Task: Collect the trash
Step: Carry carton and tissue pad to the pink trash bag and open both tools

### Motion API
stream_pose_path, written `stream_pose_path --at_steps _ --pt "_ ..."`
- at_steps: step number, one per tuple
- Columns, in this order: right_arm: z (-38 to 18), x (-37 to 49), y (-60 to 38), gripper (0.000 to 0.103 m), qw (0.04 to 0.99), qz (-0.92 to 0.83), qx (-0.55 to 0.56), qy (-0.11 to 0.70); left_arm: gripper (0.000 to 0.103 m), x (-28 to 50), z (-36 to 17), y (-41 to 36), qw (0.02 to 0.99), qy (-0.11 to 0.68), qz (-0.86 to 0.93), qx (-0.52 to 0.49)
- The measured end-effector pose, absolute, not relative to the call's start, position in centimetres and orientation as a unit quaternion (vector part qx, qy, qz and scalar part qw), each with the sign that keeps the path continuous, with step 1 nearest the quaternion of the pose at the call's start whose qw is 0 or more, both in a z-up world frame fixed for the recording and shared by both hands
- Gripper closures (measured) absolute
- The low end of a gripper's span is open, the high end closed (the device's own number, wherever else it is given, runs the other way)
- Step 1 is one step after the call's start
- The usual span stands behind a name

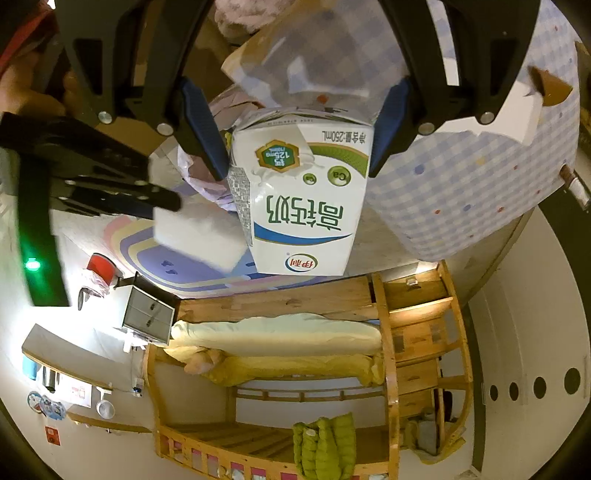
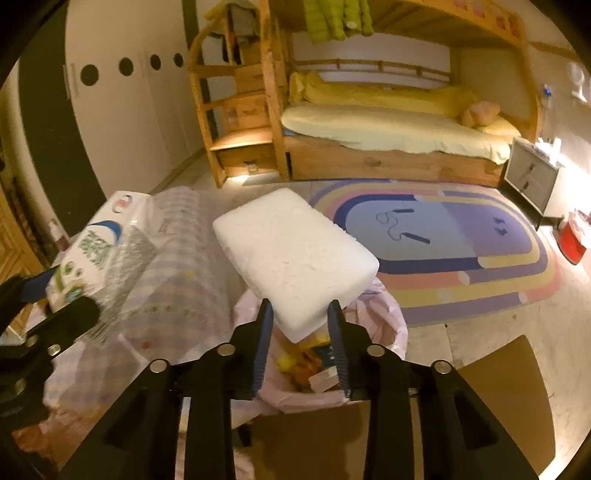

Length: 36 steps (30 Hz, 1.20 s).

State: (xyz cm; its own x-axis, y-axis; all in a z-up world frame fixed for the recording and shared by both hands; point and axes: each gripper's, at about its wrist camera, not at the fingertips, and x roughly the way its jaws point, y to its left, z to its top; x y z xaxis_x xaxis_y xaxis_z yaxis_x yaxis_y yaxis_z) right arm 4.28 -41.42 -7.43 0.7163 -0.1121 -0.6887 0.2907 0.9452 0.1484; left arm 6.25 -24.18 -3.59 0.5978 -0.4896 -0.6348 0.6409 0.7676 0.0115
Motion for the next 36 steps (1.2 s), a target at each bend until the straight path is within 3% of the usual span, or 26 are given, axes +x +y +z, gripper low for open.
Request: stream_pose_path --at_steps 4,12,15,17,36 --pt "-8.3 4.2 -43.0 0.056 0.914 -0.118 0.145 0.361 0.03 6.9 -4.4 -25.8 0.881 0.32 -0.324 0.127" --pt "-8.4 3.0 -44.8 0.055 0.911 -0.137 0.163 0.354 0.028 7.9 -6.2 -29.6 0.872 0.323 -0.344 0.131" --pt "-8.0 2.4 -45.5 0.055 0.911 -0.148 0.169 0.347 0.017 8.4 -6.4 -30.5 0.877 0.311 -0.34 0.134" --pt "-7.8 2.1 -45.7 0.055 0.911 -0.152 0.173 0.343 0.017 8.9 -6.7 -30.7 0.878 0.318 -0.332 0.136" --pt "-4.1 1.9 -36.5 0.055 0.928 -0.056 0.133 0.344 0.017 6.3 -3.5 -14.4 0.922 0.317 -0.205 0.09"
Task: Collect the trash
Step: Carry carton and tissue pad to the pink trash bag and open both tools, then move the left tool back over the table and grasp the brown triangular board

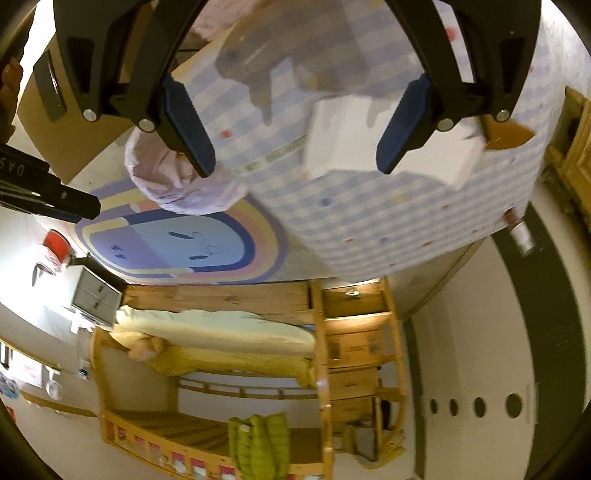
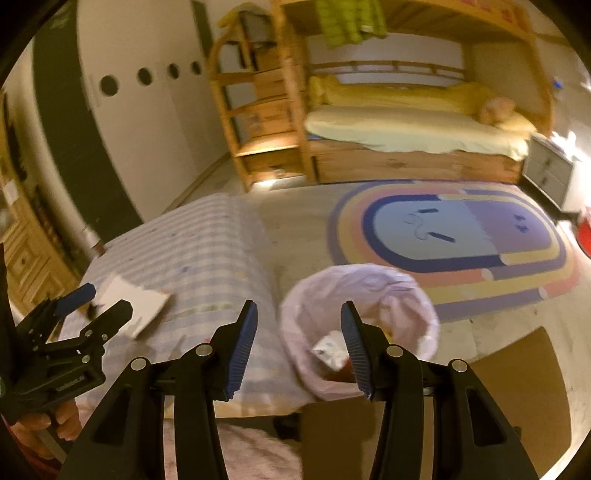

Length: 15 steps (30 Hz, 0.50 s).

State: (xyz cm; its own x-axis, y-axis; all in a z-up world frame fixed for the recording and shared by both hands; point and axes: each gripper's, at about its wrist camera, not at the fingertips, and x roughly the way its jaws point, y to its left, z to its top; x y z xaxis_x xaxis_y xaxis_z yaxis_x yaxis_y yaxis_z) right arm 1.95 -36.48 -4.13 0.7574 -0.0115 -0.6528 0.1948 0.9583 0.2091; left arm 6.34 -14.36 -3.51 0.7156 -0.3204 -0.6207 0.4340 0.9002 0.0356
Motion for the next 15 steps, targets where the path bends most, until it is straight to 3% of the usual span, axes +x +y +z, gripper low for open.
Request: stream_pose_path --at_steps 15 --pt "-4.3 6.1 -24.8 0.048 0.927 0.046 0.065 0.367 0.017 7.8 -6.1 -1.2 0.93 0.362 -0.048 0.031"
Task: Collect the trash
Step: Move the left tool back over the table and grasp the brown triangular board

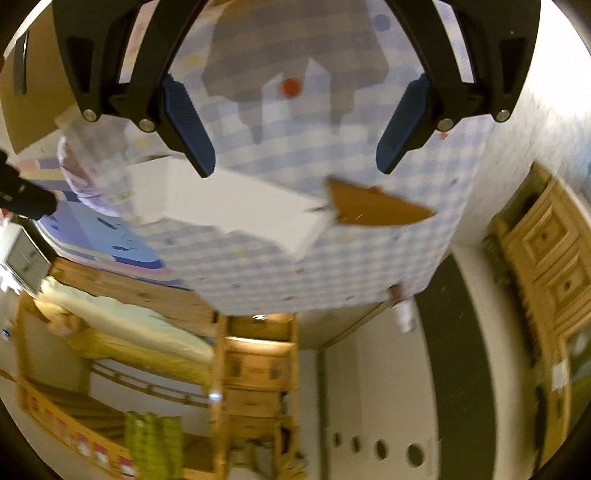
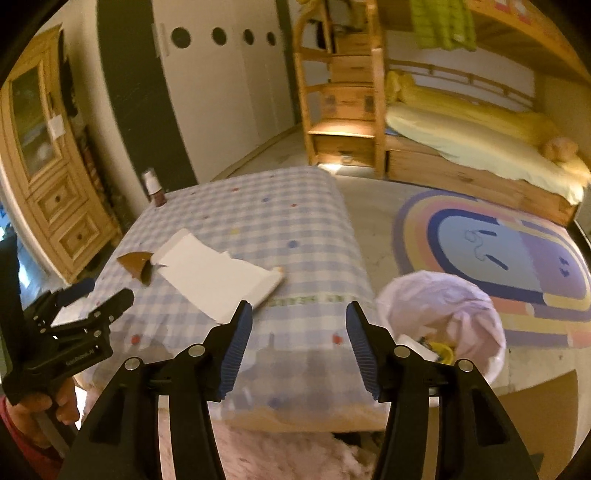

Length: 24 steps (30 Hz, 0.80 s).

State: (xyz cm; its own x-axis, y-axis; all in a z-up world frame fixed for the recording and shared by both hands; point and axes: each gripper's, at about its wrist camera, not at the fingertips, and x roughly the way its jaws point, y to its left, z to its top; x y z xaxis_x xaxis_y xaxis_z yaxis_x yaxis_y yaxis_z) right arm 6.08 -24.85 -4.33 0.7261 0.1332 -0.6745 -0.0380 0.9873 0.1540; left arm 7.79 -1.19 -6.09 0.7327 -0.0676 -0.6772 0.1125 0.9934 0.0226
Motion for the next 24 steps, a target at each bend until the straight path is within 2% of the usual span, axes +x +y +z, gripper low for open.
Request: stream_pose_path --at_steps 10,19,24 --pt "-4.3 9.5 -22.0 0.047 0.927 0.069 0.062 0.364 0.018 10.5 -8.5 2.5 0.917 0.4 -0.011 -0.005" --pt "-5.0 10.1 -22.9 0.047 0.923 0.064 0.071 0.373 0.036 15.6 -9.9 1.8 0.895 0.446 0.005 -0.007" --pt "-5.2 10.0 -23.4 0.047 0.922 0.059 0.073 0.375 0.053 16.4 -10.3 1.9 0.889 0.457 0.014 -0.005"
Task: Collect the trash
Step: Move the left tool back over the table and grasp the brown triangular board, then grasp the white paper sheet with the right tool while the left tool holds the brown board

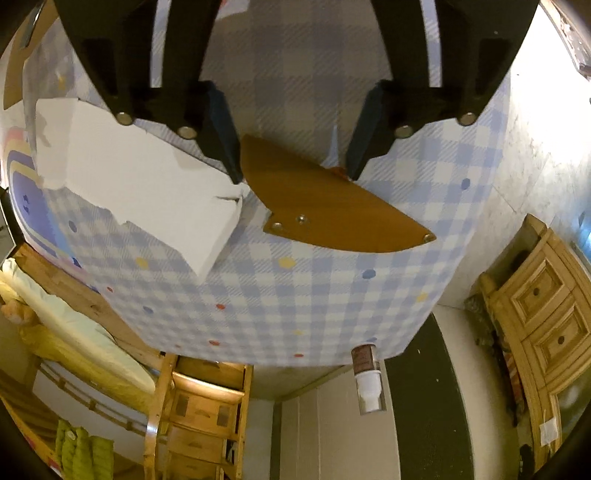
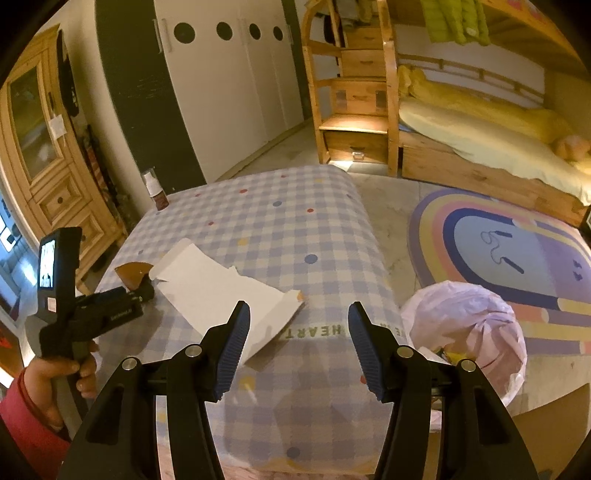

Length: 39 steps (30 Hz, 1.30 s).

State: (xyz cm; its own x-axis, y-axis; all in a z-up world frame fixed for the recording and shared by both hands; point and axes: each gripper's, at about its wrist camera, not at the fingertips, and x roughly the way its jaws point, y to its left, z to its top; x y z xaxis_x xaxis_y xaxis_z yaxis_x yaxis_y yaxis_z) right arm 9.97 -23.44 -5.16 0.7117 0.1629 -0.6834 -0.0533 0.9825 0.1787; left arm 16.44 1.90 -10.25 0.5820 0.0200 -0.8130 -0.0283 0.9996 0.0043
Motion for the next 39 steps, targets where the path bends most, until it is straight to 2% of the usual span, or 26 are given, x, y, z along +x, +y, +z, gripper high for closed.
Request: stream_pose_path --at_steps 3,5,8,21,24,26,27,30,31,34,36,37,39 --pt "-5.2 9.9 -23.6 0.047 0.921 0.059 0.074 0.377 0.07 15.8 -10.1 2.4 0.892 0.453 0.01 -0.002" --pt "-5.2 9.8 -23.5 0.047 0.921 0.062 0.073 0.377 0.085 15.2 -10.1 3.0 0.892 0.452 0.003 -0.007" --pt "-5.1 9.5 -23.0 0.047 0.921 0.068 0.068 0.377 0.094 13.8 -10.0 3.8 0.893 0.449 -0.018 -0.01" --pt "-5.4 8.5 -22.6 0.047 0.919 0.071 0.066 0.381 0.094 9.0 -9.6 3.9 0.898 0.433 -0.062 0.037" --pt "-5.4 8.6 -22.6 0.046 0.919 0.07 0.066 0.382 0.091 9.3 -9.9 3.4 0.895 0.438 -0.066 0.048" --pt "-5.5 8.5 -22.6 0.046 0.919 0.07 0.065 0.383 0.08 9.4 -10.1 3.0 0.894 0.439 -0.065 0.06" --pt "-5.6 8.5 -22.6 0.046 0.918 0.071 0.065 0.385 0.08 9.4 -10.1 2.7 0.895 0.437 -0.067 0.064" --pt "-5.8 8.5 -22.5 0.046 0.917 0.072 0.065 0.386 0.082 9.7 -10.2 2.7 0.895 0.436 -0.075 0.061" --pt "-5.9 8.7 -22.4 0.046 0.917 0.074 0.063 0.387 0.091 9.7 -10.2 2.7 0.895 0.435 -0.077 0.058" --pt "-6.1 9.2 -22.1 0.046 0.917 0.077 0.06 0.388 0.093 9.2 -10.0 3.1 0.899 0.43 -0.071 0.045" --pt "-6.5 9.7 -21.8 0.051 0.915 0.08 0.059 0.391 0.095 8.9 -9.7 3.7 0.903 0.425 -0.062 0.029" --pt "-6.6 9.8 -21.7 0.06 0.915 0.082 0.058 0.391 0.096 8.8 -9.5 3.9 0.904 0.422 -0.059 0.022" --pt "-7.1 10.4 -21.2 0.067 0.913 0.085 0.051 0.396 0.097 8.4 -8.9 4.7 0.908 0.415 -0.05 0.007"
